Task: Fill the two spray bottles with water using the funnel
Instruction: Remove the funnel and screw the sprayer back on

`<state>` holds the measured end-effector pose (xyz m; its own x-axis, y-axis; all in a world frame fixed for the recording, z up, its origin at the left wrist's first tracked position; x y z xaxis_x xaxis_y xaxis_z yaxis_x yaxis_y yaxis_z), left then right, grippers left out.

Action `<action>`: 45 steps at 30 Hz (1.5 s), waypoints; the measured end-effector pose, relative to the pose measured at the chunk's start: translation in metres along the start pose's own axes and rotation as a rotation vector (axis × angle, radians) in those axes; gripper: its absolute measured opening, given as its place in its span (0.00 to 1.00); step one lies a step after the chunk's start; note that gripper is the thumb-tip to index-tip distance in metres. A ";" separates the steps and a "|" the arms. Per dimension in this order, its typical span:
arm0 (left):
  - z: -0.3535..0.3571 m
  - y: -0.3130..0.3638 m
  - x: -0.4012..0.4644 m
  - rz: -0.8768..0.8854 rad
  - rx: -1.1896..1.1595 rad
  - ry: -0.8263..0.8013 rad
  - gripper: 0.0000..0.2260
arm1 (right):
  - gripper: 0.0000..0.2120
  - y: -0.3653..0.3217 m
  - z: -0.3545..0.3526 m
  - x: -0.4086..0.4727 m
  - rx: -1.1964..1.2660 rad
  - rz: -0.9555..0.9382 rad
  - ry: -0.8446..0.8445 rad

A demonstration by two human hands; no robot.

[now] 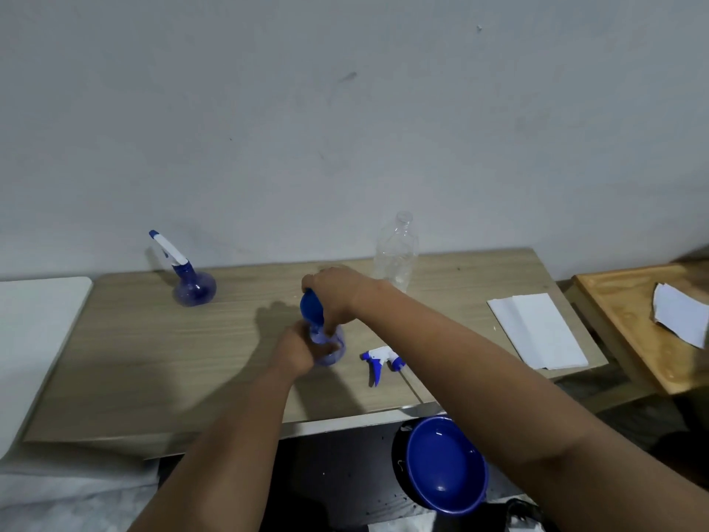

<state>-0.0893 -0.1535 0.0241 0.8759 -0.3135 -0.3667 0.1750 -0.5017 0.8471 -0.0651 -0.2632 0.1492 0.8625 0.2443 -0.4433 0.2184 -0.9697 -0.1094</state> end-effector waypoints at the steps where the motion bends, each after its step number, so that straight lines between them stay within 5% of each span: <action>1: -0.001 -0.001 0.000 0.014 0.021 -0.005 0.13 | 0.40 0.000 -0.001 -0.001 0.001 0.004 -0.005; 5: -0.007 -0.002 0.001 0.017 0.143 -0.025 0.20 | 0.37 0.014 -0.022 -0.017 0.121 0.052 0.076; 8: -0.016 -0.008 -0.004 0.037 0.125 -0.006 0.21 | 0.37 0.042 -0.029 -0.038 0.538 0.105 0.277; 11: -0.021 -0.011 -0.010 0.047 0.121 -0.018 0.23 | 0.35 0.061 0.008 -0.047 0.933 0.209 0.475; 18: -0.032 -0.022 -0.011 0.070 0.178 0.033 0.26 | 0.35 0.064 0.139 0.002 1.253 0.456 0.582; 25: -0.026 -0.043 0.002 0.086 0.136 0.056 0.29 | 0.33 0.059 0.178 0.046 1.272 0.464 0.518; 30: -0.025 -0.049 0.007 0.097 0.131 0.055 0.30 | 0.31 0.057 0.176 0.059 0.909 0.521 0.469; 34: -0.023 -0.044 0.008 0.114 0.118 0.033 0.29 | 0.19 0.063 0.163 0.037 0.726 0.515 0.439; 42: -0.005 -0.034 0.002 0.116 0.069 0.000 0.27 | 0.16 0.102 0.161 -0.030 0.410 0.705 0.001; 45: 0.004 -0.034 -0.003 0.113 0.058 -0.008 0.26 | 0.14 0.099 0.178 -0.034 0.394 0.693 -0.017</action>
<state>-0.0997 -0.1384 -0.0051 0.8850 -0.3770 -0.2734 0.0488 -0.5087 0.8596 -0.1543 -0.3677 -0.0044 0.7346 -0.4120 -0.5392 -0.5459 -0.8308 -0.1089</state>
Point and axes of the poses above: each hand's wrist, its own x-axis towards the middle knuckle, its own z-axis out of the palm, y = z × x, the point moved 2 cm from there along x, towards the middle knuckle, and after that the axes turned 2 degrees about x, right-handed, at the moved point
